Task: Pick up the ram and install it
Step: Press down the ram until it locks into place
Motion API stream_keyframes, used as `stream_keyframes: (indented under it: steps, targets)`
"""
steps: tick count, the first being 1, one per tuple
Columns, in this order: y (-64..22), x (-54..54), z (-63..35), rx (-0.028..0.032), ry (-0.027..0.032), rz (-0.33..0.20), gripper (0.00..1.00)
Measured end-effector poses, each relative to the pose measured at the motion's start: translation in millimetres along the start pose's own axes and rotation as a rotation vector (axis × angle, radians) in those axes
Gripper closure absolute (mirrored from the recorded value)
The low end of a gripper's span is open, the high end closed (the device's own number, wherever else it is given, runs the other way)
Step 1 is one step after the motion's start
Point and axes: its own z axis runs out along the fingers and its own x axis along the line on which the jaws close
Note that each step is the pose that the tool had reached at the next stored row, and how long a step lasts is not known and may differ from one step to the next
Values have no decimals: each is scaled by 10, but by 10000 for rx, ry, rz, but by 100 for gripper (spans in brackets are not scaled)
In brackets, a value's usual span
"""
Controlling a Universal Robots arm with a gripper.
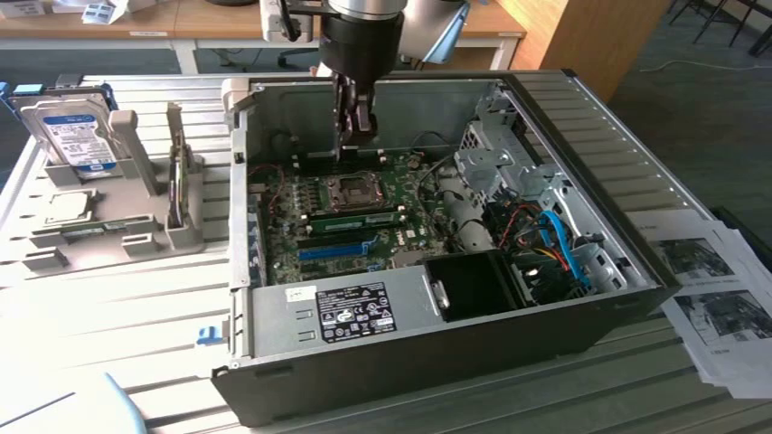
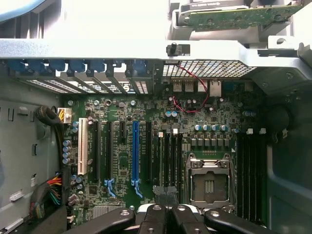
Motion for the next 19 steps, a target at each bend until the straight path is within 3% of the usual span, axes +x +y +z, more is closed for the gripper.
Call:
stream_keyframes:
  steps: [4,19]
  targets:
    - [-30,0,-2,-1,1,-5,91]
    - [-319,-5,-14,0,-33,-95,91]
